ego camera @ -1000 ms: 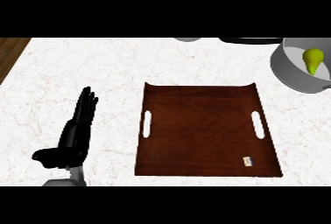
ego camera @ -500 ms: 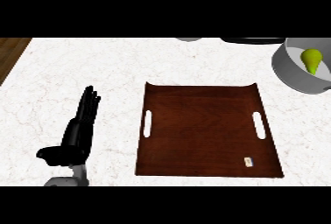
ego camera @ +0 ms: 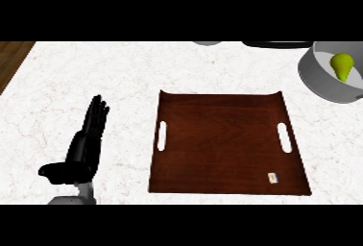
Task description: Pick the pear from the tray and place it in the pot
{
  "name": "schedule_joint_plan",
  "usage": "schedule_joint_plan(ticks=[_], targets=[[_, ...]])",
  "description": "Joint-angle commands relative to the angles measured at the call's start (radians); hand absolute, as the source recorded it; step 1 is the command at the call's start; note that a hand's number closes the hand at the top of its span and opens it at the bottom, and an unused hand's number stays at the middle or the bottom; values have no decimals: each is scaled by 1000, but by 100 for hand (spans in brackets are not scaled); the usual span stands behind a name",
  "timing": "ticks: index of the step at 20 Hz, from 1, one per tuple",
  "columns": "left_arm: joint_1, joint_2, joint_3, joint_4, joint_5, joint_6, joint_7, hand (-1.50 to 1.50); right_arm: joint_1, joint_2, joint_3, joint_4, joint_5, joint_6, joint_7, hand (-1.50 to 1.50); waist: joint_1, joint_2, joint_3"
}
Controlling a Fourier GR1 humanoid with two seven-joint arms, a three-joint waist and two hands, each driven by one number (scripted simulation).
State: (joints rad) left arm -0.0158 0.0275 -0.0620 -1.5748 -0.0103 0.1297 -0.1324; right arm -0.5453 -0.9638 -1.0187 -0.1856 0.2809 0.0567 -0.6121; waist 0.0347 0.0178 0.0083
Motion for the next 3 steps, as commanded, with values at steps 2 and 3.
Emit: schedule_joint_plan(ticks=[2, 3], targets=[[41, -3, -9, -46, 5, -1, 11, 0, 55, -22, -54, 19, -51, -10, -16, -150, 6, 1, 3], [10, 0, 3, -13, 9, -4, 6, 0, 44, -25, -56, 15, -54, -25, -9, -150, 4, 3, 3]])
